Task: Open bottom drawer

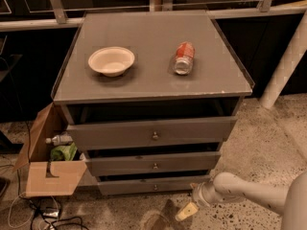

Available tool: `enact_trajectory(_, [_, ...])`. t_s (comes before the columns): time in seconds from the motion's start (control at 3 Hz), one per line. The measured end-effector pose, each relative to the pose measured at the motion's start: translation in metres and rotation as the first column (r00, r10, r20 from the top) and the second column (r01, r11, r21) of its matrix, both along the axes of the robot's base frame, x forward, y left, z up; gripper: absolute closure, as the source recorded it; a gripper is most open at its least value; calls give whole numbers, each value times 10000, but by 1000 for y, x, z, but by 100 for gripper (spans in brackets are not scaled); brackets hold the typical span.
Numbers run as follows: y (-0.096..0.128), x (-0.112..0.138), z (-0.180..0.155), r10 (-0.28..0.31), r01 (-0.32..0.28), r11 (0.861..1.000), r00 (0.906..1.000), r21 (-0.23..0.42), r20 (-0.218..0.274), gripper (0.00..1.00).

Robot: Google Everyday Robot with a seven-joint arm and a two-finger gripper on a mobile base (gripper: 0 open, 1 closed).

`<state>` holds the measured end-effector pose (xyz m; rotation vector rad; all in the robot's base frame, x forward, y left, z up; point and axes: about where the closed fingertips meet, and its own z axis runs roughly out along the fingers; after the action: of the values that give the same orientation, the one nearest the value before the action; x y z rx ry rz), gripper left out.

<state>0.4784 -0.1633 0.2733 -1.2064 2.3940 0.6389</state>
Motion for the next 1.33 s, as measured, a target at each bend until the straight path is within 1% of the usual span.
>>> enact_trajectory(0.33, [0, 1, 0, -16, 16, 10000, 10000, 0, 16, 0])
enact_trajectory(0.67, [3, 11, -17, -319, 322, 9991, 9994, 284, -118, 0])
enact_trajectory(1.0, [8, 27, -26, -416, 417, 9981, 9991, 445, -13, 0])
enact_trajectory(1.33, [10, 36, -33, -460, 457, 9977, 9989, 491, 40, 0])
